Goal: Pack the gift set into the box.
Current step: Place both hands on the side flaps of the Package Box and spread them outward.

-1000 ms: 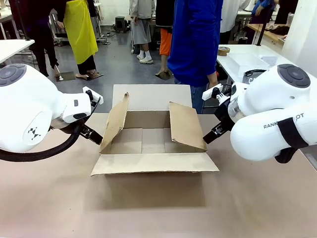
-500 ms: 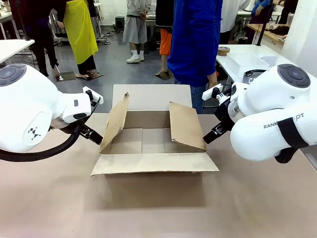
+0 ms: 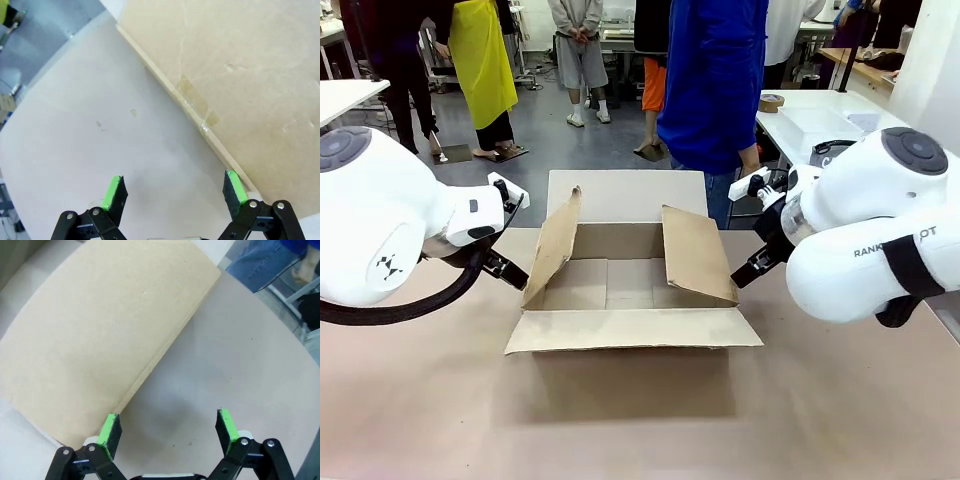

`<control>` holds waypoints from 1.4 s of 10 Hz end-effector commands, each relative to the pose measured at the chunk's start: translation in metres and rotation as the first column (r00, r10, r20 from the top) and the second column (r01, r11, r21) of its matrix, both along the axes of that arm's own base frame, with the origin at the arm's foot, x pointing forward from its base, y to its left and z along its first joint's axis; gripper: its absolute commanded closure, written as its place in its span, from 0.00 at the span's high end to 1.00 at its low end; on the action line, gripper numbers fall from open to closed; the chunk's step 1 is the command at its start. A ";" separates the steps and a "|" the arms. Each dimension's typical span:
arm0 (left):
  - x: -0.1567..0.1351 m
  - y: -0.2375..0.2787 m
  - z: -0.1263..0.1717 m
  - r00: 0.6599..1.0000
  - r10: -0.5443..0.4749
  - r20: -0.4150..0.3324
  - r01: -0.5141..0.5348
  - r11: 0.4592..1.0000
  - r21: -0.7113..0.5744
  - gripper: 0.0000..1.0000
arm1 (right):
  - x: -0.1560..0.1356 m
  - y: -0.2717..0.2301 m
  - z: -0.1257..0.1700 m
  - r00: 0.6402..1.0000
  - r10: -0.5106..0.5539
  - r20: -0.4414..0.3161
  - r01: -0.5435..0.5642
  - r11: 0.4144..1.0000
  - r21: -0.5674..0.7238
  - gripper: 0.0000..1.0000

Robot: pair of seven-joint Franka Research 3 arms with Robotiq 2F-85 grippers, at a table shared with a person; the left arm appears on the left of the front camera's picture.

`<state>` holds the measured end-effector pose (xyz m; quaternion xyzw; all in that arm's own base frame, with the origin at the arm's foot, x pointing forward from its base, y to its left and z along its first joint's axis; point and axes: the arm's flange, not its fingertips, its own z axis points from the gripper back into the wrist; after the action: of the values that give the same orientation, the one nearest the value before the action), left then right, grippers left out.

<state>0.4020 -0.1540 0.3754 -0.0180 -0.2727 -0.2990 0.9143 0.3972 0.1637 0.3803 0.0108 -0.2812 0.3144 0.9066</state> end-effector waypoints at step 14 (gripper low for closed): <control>-0.105 0.328 0.057 0.964 0.004 -0.264 -0.259 0.214 -0.942 1.00 | -0.074 -0.368 0.108 0.861 -0.092 -0.500 0.502 0.306 0.809 1.00</control>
<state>0.2936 0.1955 0.3996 -0.6184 -0.3099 0.0701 0.7188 0.3244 -0.2233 0.4565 0.5227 -0.2341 -0.1287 0.8096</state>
